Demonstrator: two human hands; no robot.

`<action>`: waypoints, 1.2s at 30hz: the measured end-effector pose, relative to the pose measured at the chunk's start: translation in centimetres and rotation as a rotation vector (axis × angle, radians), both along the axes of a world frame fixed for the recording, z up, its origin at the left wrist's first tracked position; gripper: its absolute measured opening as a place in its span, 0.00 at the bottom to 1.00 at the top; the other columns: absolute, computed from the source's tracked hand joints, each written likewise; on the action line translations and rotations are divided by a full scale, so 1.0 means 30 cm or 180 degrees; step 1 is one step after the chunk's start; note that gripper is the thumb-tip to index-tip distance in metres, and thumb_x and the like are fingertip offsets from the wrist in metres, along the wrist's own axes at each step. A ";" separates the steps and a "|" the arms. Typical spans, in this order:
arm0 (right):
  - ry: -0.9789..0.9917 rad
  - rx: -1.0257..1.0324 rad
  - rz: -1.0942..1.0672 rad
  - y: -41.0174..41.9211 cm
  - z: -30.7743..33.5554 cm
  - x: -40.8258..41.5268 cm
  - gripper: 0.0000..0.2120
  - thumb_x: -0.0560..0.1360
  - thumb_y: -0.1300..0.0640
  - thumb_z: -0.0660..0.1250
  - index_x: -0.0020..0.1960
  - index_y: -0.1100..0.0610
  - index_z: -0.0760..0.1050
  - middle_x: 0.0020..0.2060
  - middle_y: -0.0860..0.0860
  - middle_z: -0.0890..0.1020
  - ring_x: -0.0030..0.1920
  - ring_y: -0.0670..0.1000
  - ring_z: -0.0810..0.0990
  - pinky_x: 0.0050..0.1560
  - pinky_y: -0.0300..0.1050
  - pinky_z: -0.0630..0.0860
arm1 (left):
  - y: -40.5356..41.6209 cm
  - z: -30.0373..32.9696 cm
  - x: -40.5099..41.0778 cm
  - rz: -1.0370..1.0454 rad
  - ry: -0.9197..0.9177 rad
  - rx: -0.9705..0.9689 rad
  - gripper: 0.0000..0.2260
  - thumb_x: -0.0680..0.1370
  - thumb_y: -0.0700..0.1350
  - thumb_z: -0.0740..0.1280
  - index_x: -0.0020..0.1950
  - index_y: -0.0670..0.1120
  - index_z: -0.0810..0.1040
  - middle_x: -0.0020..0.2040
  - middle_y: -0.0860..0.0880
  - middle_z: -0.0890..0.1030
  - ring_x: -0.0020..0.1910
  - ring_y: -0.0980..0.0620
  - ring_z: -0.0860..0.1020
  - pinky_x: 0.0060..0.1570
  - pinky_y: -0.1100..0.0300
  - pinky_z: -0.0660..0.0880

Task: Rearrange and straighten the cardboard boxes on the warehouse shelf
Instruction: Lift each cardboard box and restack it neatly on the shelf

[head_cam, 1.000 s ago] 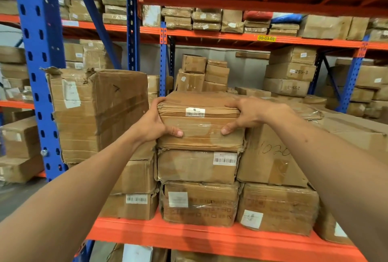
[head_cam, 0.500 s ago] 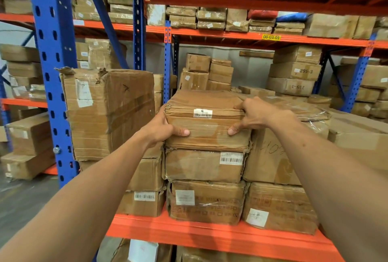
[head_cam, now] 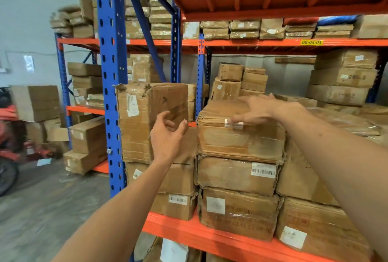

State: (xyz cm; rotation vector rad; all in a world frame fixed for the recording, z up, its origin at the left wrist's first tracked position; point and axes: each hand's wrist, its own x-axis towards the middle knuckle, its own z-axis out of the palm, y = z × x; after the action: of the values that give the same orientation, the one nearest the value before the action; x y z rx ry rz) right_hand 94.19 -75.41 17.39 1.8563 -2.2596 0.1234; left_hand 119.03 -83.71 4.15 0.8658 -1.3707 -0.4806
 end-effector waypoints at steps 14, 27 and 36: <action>0.0267 -0.0256 0.1301 -0.267 0.125 0.693 0.55 0.67 0.26 0.70 0.81 0.38 0.40 0.82 0.55 0.41 0.81 0.63 0.42 0.74 0.75 0.49 | -0.102 -0.019 0.332 0.0558 -0.0875 0.1416 0.63 0.63 0.67 0.79 0.81 0.39 0.45 0.79 0.34 0.55 0.78 0.34 0.55 0.73 0.39 0.60; 0.1394 -0.0393 0.1244 -0.431 0.042 0.928 0.51 0.62 0.34 0.80 0.78 0.39 0.56 0.69 0.53 0.73 0.67 0.59 0.73 0.58 0.58 0.75 | -0.188 -0.111 0.319 0.0566 -0.1779 0.0823 0.66 0.65 0.59 0.80 0.78 0.36 0.33 0.73 0.34 0.59 0.71 0.34 0.65 0.68 0.43 0.68; 0.0048 -0.1558 0.0719 -0.289 -0.093 0.692 0.43 0.60 0.33 0.79 0.69 0.39 0.62 0.68 0.55 0.73 0.65 0.61 0.73 0.55 0.56 0.69 | -0.229 -0.021 0.381 0.0599 -0.3192 -0.0588 0.61 0.65 0.59 0.78 0.80 0.36 0.40 0.71 0.35 0.64 0.65 0.37 0.70 0.63 0.48 0.71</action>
State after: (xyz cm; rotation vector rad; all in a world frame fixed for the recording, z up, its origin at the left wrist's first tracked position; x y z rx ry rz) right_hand 114.96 -84.09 14.60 1.8120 -1.7867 0.6327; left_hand 130.45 -90.57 3.52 1.1219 -2.1593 0.2920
